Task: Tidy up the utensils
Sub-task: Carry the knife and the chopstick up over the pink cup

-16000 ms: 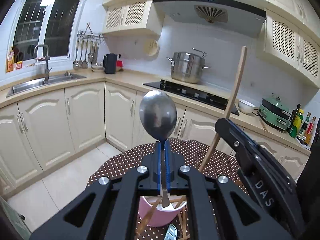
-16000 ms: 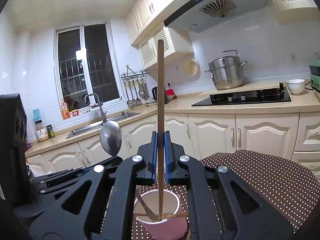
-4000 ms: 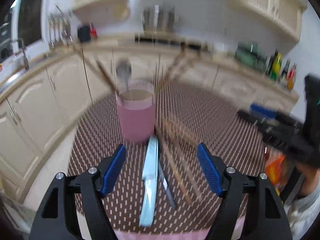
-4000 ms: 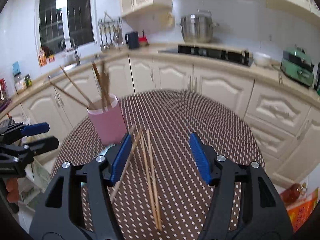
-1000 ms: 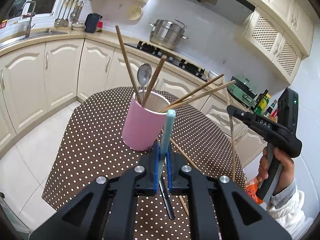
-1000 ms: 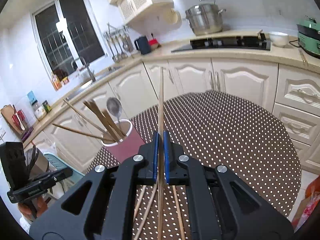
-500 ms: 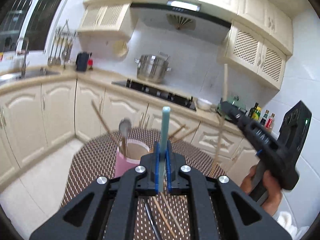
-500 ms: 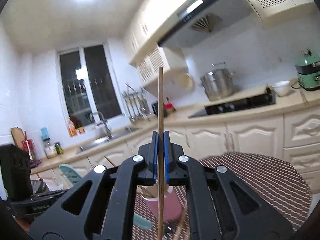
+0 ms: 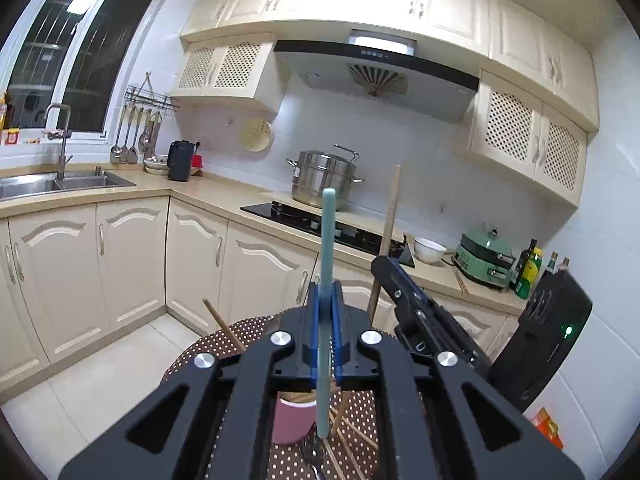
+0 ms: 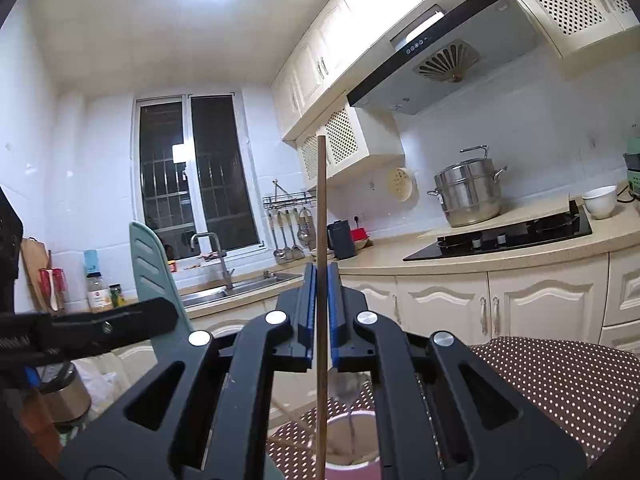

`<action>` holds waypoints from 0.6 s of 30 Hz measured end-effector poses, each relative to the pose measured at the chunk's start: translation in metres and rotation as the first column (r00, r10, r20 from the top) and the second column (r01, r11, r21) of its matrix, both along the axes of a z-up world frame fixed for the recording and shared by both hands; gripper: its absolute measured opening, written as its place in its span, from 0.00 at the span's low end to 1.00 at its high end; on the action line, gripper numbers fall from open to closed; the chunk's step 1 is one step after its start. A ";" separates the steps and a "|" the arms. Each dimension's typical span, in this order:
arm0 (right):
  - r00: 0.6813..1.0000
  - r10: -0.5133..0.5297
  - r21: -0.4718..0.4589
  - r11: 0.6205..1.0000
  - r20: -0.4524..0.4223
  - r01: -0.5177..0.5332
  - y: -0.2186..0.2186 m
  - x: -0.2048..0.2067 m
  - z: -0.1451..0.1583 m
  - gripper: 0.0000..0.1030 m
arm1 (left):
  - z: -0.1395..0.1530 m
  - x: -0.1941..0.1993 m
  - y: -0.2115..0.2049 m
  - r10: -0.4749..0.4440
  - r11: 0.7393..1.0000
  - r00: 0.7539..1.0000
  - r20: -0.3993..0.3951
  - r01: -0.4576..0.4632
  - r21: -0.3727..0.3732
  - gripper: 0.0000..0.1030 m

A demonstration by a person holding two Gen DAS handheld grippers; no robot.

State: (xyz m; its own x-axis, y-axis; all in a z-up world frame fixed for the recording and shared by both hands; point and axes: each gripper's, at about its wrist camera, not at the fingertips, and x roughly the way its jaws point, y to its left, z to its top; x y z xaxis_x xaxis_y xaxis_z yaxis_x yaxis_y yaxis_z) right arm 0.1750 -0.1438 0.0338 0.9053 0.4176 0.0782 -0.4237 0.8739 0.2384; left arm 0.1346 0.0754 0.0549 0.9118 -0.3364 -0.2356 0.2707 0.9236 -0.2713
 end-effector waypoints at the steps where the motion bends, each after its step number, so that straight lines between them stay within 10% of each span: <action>1: 1.000 -0.004 0.007 1.000 0.012 0.004 0.000 0.004 -0.001 0.06 | -0.001 0.003 0.000 0.004 1.000 1.000 0.004 -0.004 -0.006 0.05; 18: 0.993 -0.055 -0.036 0.998 0.103 0.059 0.001 0.027 -0.008 0.06 | -0.026 0.046 -0.019 0.080 0.997 0.997 0.011 -0.080 0.010 0.05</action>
